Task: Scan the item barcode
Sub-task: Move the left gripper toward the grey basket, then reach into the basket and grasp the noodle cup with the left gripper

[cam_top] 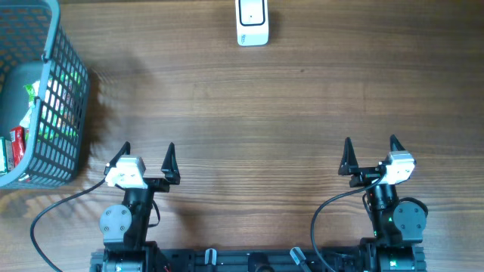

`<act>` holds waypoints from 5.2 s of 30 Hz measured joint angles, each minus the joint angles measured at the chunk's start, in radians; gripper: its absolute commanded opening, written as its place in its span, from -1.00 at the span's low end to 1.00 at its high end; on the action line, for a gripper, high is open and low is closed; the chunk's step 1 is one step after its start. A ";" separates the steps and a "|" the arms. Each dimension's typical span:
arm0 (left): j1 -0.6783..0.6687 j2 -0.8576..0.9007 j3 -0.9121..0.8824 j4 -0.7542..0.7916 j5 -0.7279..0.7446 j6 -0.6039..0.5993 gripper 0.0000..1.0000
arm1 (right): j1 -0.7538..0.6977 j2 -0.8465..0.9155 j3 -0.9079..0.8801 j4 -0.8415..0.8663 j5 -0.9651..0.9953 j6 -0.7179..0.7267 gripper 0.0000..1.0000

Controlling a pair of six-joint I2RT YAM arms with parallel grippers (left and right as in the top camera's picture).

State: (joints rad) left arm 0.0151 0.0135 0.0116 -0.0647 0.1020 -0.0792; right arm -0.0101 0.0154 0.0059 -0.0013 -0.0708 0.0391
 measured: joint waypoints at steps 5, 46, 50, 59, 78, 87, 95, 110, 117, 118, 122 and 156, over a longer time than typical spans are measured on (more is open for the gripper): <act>0.000 0.000 0.000 0.000 0.000 0.000 1.00 | 0.000 0.000 0.000 0.000 0.000 0.000 1.00; 0.000 0.000 -0.002 0.052 0.059 0.000 1.00 | 0.000 0.000 0.000 0.000 0.000 0.000 0.99; 0.000 0.000 -0.002 0.071 0.103 -0.003 1.00 | 0.000 0.000 0.000 0.000 0.000 0.000 0.99; 0.000 0.040 0.263 -0.271 0.159 -0.075 1.00 | 0.000 0.000 0.000 0.001 0.000 0.000 1.00; 0.012 1.328 2.201 -1.534 -0.092 0.031 1.00 | 0.000 0.000 0.000 0.000 0.000 0.000 0.99; 0.121 1.780 2.481 -1.614 -0.127 0.102 1.00 | 0.000 0.000 0.000 0.001 0.000 0.000 0.99; 0.236 1.827 2.489 -1.604 -0.255 -0.013 1.00 | 0.000 0.000 0.000 0.001 0.000 0.000 0.99; 0.814 1.823 2.319 -1.501 -0.099 -0.137 0.99 | 0.000 0.000 0.000 0.001 0.000 0.000 0.99; 0.805 1.863 2.065 -1.305 0.097 0.029 0.99 | 0.000 0.000 0.000 0.001 0.000 0.000 0.99; 0.798 1.878 2.049 -1.294 0.110 0.049 1.00 | 0.000 0.000 0.000 0.001 0.000 0.000 1.00; 0.767 1.937 2.036 -1.277 0.139 0.103 1.00 | 0.000 0.000 0.000 0.000 0.000 0.000 0.99; 0.647 2.145 2.028 -1.161 0.132 0.352 1.00 | 0.000 0.000 0.000 0.001 0.000 0.000 0.99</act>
State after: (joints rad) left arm 0.6617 2.1590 2.0392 -1.2259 0.2337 0.2726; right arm -0.0105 0.0158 0.0059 -0.0006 -0.0708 0.0387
